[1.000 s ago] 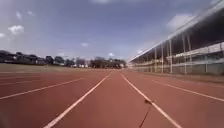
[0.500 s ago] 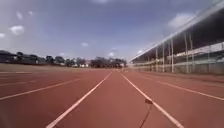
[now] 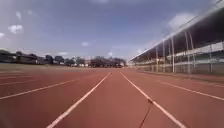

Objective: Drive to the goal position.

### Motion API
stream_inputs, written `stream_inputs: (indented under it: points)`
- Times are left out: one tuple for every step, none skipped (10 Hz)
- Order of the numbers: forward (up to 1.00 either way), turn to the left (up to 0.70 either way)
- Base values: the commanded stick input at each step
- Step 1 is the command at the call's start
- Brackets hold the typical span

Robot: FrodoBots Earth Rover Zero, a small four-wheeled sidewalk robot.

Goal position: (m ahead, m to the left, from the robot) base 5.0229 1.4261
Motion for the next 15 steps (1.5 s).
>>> stream_inputs:
  points:
    - [0.7, -0.21]
    - [0.7, 0.0]
    - [0.7, 0.0]
    - [0.7, 0.0]
    - [0.7, 0.0]
    - [0.7, 0.0]
    - [0.7, 0.0]
    - [0.7, 0.0]
    - [0.7, 0.0]
    - [0.7, 0.0]
    - [0.7, 0.0]
    - [0.7, 0.0]
    - [0.7, 0.0]
    - [0.7, 0.0]
    - [0.7, 0.0]
